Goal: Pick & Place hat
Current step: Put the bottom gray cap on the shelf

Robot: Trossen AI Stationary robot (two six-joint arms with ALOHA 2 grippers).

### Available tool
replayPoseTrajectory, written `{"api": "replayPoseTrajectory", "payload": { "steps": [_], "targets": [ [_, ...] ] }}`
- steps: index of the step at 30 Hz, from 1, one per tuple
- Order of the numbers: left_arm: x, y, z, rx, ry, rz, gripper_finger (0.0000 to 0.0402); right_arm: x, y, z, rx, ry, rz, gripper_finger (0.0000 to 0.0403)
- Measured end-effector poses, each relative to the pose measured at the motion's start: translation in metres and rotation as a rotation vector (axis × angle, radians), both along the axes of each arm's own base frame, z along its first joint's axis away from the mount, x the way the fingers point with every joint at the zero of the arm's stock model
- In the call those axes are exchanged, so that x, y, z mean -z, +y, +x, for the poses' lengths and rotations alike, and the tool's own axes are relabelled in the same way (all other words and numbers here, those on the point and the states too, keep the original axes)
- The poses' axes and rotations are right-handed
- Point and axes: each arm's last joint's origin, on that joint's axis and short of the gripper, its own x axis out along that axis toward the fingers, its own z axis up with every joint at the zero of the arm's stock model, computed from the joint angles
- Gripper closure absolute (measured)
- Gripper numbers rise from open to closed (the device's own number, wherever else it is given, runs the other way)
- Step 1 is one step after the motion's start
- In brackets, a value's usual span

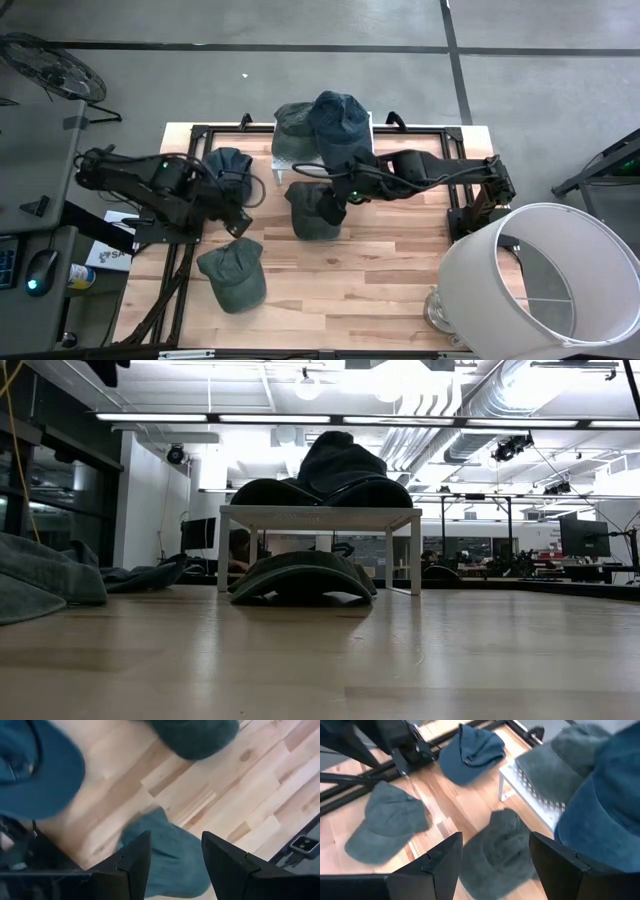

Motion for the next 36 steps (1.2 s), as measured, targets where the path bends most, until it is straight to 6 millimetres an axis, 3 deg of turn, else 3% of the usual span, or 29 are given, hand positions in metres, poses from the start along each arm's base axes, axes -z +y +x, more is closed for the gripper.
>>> {"api": "replayPoseTrajectory", "payload": {
  "steps": [14,17,21,25,36],
  "targets": [
    [0.028,-0.048,0.008,-0.240,0.207,-0.032,0.0229,0.005,0.011,-0.007,-0.058,0.082,-0.009,0.0181],
    [0.042,-0.053,0.013,-0.310,0.223,-0.082,0.0229,0.005,0.017,-0.008,-0.084,0.093,-0.017,0.0181],
    [0.077,-0.061,0.015,-0.357,0.257,-0.162,0.0229,0.006,0.025,-0.011,-0.111,0.118,-0.022,0.0181],
    [0.109,-0.059,0.007,-0.459,0.326,-0.187,0.0229,0.009,0.032,-0.016,-0.133,0.161,-0.041,0.0181],
    [0.156,-0.042,-0.018,-0.565,0.295,-0.217,0.0229,0.010,0.045,-0.021,-0.173,0.190,-0.053,0.0181]
  ]
}}
